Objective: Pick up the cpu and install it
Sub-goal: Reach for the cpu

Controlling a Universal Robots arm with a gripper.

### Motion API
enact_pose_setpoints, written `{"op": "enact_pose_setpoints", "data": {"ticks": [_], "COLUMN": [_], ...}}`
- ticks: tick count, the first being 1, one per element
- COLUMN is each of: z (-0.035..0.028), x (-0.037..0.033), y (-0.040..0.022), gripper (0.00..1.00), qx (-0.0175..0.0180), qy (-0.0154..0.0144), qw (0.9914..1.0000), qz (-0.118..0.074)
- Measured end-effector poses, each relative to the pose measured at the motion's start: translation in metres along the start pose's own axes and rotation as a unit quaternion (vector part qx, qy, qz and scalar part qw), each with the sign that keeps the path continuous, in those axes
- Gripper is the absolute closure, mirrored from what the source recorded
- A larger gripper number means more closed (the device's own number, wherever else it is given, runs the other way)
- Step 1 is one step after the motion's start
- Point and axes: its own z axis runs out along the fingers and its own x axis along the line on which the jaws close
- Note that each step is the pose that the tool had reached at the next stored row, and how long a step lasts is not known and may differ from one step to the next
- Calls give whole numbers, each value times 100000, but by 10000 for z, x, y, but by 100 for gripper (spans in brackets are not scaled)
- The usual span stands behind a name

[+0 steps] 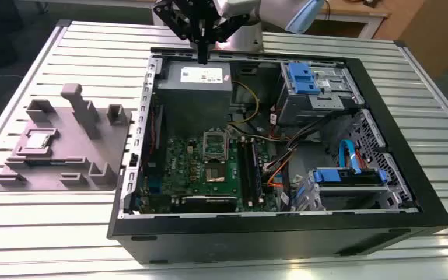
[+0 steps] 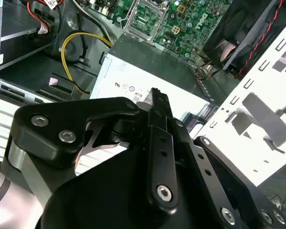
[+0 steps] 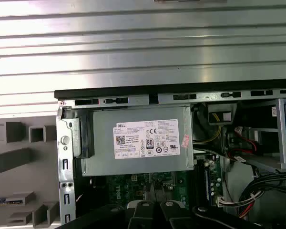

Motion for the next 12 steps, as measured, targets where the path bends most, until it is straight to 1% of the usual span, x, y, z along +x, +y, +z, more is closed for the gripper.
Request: {"op": "enact_pose_setpoints", "data": {"ticks": [12], "z": [0], "x": [6], "y": [-1], "gripper": [90], "qx": [-2], "qy": [-1], "qw": [100000], "qz": [2]}}
